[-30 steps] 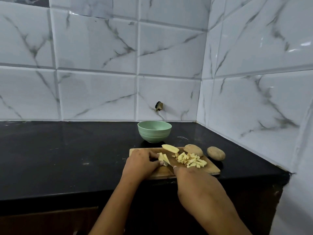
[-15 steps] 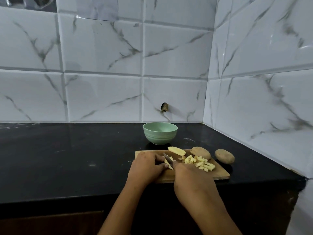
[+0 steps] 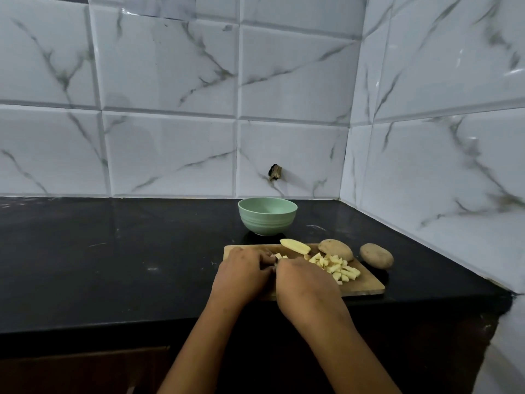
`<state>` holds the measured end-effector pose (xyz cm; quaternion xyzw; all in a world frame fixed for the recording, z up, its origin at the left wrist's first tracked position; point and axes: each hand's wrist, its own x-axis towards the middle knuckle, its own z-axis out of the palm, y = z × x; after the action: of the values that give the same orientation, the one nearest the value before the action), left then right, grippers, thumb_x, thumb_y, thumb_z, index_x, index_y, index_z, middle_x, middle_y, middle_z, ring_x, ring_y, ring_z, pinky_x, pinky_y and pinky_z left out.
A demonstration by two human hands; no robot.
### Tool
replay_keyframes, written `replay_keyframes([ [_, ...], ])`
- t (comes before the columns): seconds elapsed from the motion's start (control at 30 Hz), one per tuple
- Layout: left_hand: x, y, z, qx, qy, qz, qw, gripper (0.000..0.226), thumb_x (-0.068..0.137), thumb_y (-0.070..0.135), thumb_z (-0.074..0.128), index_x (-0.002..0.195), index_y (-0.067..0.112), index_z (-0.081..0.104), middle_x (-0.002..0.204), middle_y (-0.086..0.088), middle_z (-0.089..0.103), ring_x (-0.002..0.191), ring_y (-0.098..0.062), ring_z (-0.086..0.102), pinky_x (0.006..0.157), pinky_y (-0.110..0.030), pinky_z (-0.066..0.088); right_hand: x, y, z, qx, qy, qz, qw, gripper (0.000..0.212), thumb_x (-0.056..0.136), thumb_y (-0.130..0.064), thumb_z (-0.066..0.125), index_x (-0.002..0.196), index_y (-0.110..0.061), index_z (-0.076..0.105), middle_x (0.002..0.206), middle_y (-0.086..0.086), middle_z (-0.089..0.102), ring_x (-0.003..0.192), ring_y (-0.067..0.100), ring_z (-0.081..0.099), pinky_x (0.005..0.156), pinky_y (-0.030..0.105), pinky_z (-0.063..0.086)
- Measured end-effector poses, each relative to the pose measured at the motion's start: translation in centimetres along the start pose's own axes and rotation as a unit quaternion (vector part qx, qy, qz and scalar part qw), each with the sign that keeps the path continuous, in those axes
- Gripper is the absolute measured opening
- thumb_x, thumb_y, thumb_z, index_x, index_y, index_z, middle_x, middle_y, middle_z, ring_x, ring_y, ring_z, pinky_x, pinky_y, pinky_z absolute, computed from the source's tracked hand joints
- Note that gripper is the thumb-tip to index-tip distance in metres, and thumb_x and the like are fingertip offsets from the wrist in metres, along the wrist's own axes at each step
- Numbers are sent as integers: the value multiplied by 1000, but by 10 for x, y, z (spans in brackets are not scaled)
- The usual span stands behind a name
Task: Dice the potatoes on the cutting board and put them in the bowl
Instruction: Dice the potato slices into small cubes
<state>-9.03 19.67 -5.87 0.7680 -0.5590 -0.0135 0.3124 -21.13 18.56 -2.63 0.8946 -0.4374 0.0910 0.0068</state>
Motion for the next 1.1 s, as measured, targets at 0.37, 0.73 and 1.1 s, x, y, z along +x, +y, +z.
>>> replay_keyframes([
  [0.37,-5,17,5,195,8,13,981,30,99,34,35,108,23,62,111,4,61,114,-17,47,84,-31,35,-51,10,7,34,21,-6,999,49,99,-8,38,147,-16,29,120,4,60,103,18,61,75,29,45],
  [0.73,-19,9,13,105,80,9,991,32,99,25,36,113,23,65,108,5,65,105,-13,48,84,-31,45,-56,46,-11,94,-18,5,995,47,99,-14,39,142,-31,39,88,-6,49,85,15,52,62,25,39],
  [1.1,-17,9,10,75,-4,30,997,62,83,68,46,139,45,38,142,21,42,132,-11,34,104,-33,33,-32,56,11,298,95,34,949,43,104,-26,35,146,-35,35,111,-10,60,73,3,54,59,16,43],
])
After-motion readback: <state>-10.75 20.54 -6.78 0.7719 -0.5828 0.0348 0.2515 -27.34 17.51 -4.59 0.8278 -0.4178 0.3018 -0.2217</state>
